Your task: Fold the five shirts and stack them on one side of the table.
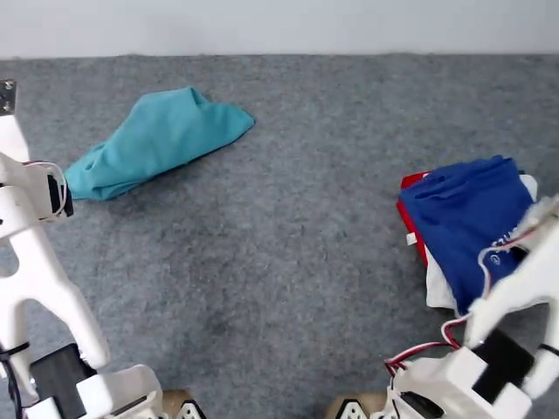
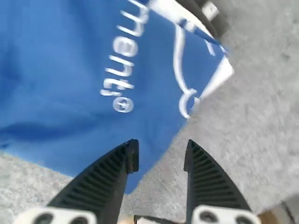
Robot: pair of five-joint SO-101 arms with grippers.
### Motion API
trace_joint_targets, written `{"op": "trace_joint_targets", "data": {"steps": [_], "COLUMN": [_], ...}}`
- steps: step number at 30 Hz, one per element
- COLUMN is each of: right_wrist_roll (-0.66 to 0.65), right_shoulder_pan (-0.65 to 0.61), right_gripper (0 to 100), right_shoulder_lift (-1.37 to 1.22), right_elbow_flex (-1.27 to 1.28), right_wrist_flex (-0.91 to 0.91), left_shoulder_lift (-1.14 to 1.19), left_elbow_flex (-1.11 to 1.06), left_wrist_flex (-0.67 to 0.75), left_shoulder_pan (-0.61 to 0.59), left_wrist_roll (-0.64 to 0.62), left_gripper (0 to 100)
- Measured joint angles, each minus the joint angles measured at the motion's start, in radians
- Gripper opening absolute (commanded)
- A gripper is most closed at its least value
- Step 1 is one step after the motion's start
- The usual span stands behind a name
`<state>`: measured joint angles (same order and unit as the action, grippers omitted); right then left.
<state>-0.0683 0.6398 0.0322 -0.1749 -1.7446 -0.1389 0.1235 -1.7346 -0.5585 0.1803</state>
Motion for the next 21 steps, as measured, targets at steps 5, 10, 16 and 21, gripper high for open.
{"op": "trace_joint_targets", "data": {"steps": [5, 10, 16, 21], "right_wrist_roll": [0.000, 0.000, 0.000, 0.000], "right_shoulder_pan": [-0.178, -0.298, -0.305, -0.307], "right_gripper": [16.7, 16.9, 16.9, 16.9], "right_shoulder_lift": [0.000, 0.000, -0.057, -0.193], "right_elbow_flex": [-0.011, -0.011, 0.029, 0.037], "right_wrist_flex": [0.011, 0.107, 0.330, 0.489], "left_shoulder_lift": [0.000, 0.000, 0.000, 0.000], "left_elbow_flex": [0.000, 0.000, 0.000, 0.000], "left_wrist_flex": [0.000, 0.000, 0.000, 0.000], "left_shoulder_pan": [0.000, 0.000, 0.000, 0.000], "left_wrist_roll": [0.000, 0.000, 0.000, 0.000], "left_gripper": [12, 12, 12, 12]}}
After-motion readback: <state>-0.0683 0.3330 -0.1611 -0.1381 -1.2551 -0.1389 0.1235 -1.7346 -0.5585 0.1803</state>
